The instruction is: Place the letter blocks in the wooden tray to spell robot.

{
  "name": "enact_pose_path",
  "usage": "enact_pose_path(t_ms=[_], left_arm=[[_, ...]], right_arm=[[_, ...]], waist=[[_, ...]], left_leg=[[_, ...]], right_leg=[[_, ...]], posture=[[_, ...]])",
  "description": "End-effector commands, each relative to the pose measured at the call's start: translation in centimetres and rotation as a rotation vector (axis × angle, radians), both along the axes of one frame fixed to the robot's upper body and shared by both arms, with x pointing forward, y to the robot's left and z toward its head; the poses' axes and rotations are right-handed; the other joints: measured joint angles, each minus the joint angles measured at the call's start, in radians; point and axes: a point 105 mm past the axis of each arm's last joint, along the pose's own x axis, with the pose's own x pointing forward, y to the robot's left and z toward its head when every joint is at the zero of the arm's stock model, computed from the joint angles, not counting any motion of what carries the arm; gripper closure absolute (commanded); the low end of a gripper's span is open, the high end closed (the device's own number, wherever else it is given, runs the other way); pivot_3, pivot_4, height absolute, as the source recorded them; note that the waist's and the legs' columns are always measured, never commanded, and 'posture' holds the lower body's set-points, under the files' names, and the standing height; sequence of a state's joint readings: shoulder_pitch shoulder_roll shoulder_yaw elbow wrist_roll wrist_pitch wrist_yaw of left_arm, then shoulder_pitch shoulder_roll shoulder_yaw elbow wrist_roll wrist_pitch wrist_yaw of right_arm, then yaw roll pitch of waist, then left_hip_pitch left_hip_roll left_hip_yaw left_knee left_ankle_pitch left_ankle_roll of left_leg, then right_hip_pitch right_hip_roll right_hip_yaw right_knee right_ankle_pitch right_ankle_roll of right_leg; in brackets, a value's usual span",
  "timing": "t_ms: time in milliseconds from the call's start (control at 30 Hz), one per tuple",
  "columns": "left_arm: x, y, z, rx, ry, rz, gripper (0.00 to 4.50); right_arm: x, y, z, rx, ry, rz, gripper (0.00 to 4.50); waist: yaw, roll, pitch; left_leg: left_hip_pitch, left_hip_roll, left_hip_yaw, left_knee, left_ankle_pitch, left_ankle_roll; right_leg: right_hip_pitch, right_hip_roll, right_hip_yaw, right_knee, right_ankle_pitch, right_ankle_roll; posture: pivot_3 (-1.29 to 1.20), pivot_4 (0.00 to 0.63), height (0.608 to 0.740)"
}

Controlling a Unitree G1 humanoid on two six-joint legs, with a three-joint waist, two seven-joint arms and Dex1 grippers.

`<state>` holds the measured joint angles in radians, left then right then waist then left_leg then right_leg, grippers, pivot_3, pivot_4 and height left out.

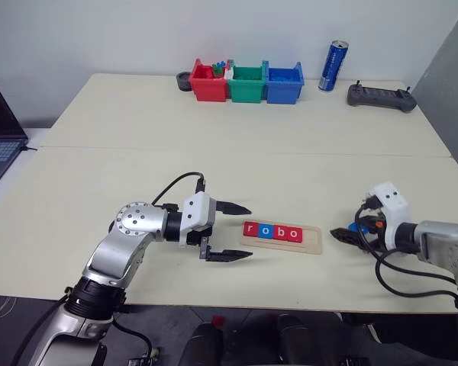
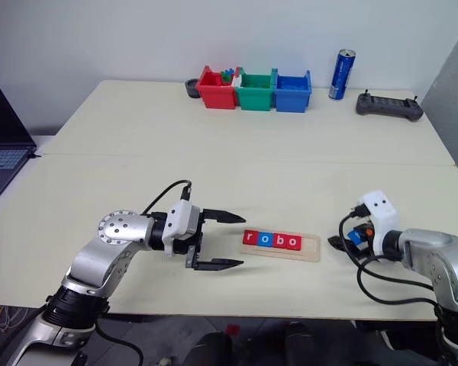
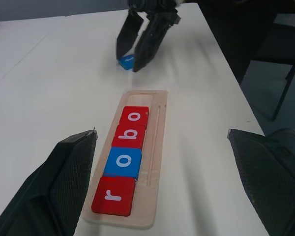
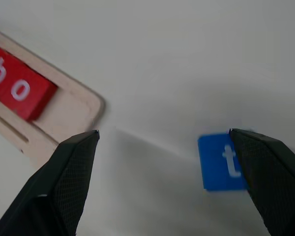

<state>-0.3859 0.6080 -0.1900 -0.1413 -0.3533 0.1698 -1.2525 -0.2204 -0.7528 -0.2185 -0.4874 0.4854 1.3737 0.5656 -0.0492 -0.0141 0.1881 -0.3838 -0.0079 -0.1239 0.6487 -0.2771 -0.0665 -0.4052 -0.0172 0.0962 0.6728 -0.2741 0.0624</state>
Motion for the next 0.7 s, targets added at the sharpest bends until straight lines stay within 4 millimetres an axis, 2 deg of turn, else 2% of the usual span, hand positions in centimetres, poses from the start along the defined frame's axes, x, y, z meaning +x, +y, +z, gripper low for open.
enact_pose_path(t_ms=[33, 333, 533, 700], left_arm=[[-0.1, -0.1, 0.6, -0.014, -0.020, -0.012, 0.00], [0.0, -0.1, 0.6, -0.013, -0.021, -0.011, 0.00], [0.0, -0.1, 0.6, -0.013, -0.021, -0.007, 0.00], [0.1, 0.0, 0.7, -0.010, -0.025, 0.001, 0.00]], right_arm=[[0.1, -0.6, 1.2, -0.035, -0.074, -0.010, 0.02], [1.1, -1.3, 1.5, -0.053, -0.115, -0.024, 0.02], [1.2, -1.9, 0.0, -0.077, -0.074, -0.021, 0.02], [1.5, -1.7, -0.8, -0.039, -0.048, -0.017, 0.02]], waist=[[-0.003, 0.000, 0.000], [-0.005, 0.000, 0.000], [-0.005, 0.000, 0.000], [-0.006, 0.000, 0.000]], left_leg=[[0.000, 0.000, 0.000, 0.000, 0.000, 0.000], [0.001, 0.000, 0.000, 0.000, 0.000, 0.000], [0.001, 0.000, 0.000, 0.000, 0.000, 0.000], [0.001, 0.000, 0.000, 0.000, 0.000, 0.000]], right_leg=[[0.000, 0.000, 0.000, 0.000, 0.000, 0.000], [0.000, 0.001, 0.000, 0.001, 0.000, 0.000], [0.000, 0.001, 0.000, 0.001, 0.000, 0.000], [0.000, 0.001, 0.000, 0.001, 0.000, 0.000]], posture=[[0.00, 0.150, 0.740], [0.00, 0.150, 0.740], [0.00, 0.150, 0.740], [0.00, 0.150, 0.740]])
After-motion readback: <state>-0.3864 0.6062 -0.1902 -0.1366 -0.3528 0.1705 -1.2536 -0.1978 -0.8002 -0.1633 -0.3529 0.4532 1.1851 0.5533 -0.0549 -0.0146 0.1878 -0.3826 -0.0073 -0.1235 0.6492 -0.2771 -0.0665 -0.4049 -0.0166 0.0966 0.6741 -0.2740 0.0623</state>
